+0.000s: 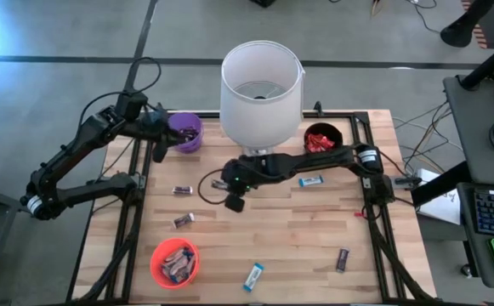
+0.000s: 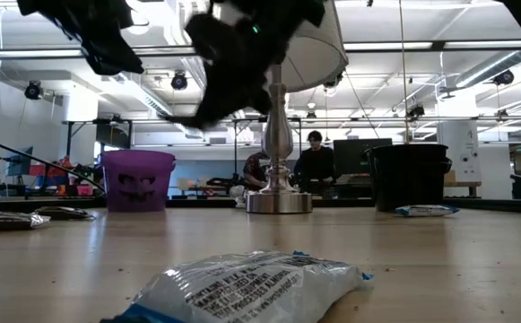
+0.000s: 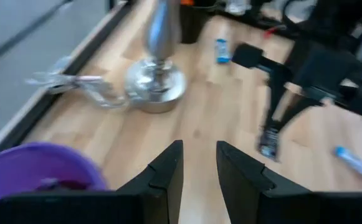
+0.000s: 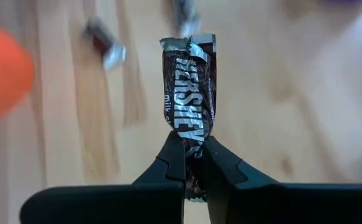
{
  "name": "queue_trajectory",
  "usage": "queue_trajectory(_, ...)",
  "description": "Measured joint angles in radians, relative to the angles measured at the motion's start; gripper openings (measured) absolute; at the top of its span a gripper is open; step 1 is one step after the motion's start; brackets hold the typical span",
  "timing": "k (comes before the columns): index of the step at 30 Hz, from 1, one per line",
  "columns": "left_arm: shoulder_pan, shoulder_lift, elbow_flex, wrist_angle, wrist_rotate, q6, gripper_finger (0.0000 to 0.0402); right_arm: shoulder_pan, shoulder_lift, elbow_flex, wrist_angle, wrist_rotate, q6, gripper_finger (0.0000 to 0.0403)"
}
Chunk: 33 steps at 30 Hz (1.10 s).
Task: Organize candy in baskets
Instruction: Put the brown chocolate bar into the purple bucket
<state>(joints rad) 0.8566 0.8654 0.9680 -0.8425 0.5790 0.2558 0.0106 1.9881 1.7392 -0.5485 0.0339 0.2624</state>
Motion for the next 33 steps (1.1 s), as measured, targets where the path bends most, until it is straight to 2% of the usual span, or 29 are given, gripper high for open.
queue_trajectory(4,0.0,0.0,0.0,-0.016,0.093,-0.005,0.0078,0.011,0.002,0.107,0.004,0.088,0.0,0.0013)
queue_trajectory(7,0.0,-0.002,0.001,-0.026,0.114,-0.032,0.0087,0.01,0.002,0.18,0.008,0.103,0.0,0.0013)
queue_trajectory(11,0.0,-0.005,0.028,-0.056,0.129,-0.036,0.0111,0.008,0.004,0.242,0.0,0.198,-0.015,0.0013)
queue_trajectory(13,0.0,-0.005,0.036,-0.056,0.162,-0.037,0.0124,0.002,0.004,0.263,0.008,0.205,-0.025,0.0013)
queue_trajectory(18,-0.001,-0.003,0.043,-0.057,0.4,-0.04,0.0148,-0.009,0.011,0.285,0.021,0.203,-0.018,0.0013)
queue_trajectory(33,0.0,-0.003,0.044,-0.057,0.373,-0.048,0.015,0.032,0.011,0.268,0.052,0.167,0.016,0.0013)
